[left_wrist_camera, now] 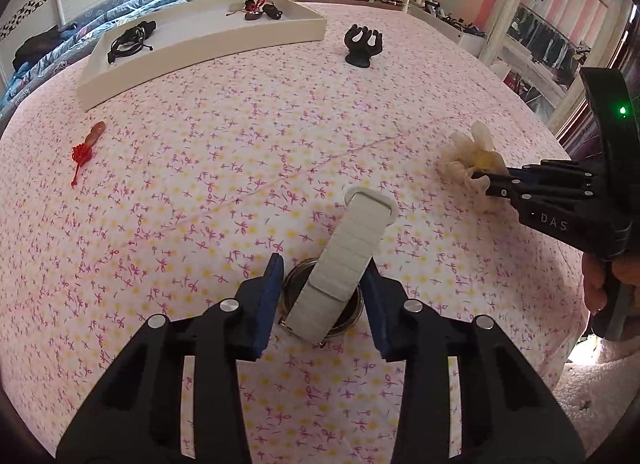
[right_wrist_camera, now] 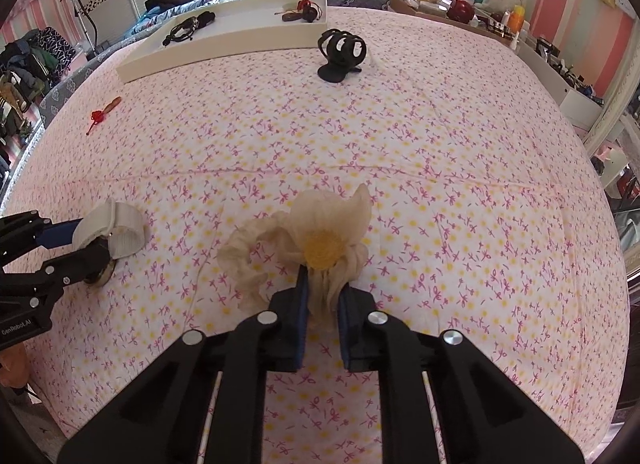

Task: Organize jewelry
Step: 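Grasp the white watch strap with the left tool while the right tool grasps the flower scrunchie, then carry the watch and flower scrunchie with both tools into the tray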

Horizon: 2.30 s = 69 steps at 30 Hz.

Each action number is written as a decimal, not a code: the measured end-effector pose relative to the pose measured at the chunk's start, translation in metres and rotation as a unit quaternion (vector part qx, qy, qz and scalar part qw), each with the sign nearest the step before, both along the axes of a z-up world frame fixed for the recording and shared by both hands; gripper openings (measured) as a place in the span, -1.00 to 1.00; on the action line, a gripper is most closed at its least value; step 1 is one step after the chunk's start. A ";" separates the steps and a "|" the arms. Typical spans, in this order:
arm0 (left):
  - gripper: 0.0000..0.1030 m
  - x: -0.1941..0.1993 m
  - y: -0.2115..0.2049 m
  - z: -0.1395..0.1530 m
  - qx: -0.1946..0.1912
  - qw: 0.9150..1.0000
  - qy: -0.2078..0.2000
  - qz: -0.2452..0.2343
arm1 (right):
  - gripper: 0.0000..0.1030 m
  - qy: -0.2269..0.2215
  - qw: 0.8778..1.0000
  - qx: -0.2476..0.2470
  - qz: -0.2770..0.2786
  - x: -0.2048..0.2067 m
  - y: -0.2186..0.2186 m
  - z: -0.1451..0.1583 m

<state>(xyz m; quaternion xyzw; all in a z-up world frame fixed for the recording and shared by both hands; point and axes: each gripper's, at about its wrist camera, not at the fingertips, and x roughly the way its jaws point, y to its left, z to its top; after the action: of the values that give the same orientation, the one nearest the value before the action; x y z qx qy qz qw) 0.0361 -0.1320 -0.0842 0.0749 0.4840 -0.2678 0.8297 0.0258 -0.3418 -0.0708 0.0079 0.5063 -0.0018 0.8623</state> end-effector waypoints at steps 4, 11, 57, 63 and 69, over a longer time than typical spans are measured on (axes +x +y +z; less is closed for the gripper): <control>-0.30 0.000 -0.003 0.000 0.003 1.000 -0.001 0.000 | -0.77 -0.002 1.000 -0.001 0.000 0.000 0.000 0.000; -0.59 0.000 0.000 0.007 -0.003 1.000 -0.012 0.001 | -0.77 -0.007 1.000 0.002 -0.003 0.004 -0.001 0.002; -0.63 0.104 0.057 0.067 0.036 0.991 -0.069 0.107 | -0.79 -0.113 0.992 -0.040 0.032 0.117 0.026 0.089; -0.63 0.163 0.072 0.088 0.036 0.984 -0.090 0.150 | -0.79 -0.132 0.991 -0.025 0.017 0.178 0.032 0.107; -0.63 0.232 0.088 0.105 0.014 0.977 -0.091 0.193 | -0.79 -0.124 0.992 -0.022 0.002 0.233 0.038 0.103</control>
<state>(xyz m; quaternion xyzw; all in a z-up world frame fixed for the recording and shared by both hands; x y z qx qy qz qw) 0.2679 -0.0442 0.0212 0.0157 0.4152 -0.0875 0.9054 0.2583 -0.3039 0.0324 -0.0122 0.3950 -0.0100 0.9186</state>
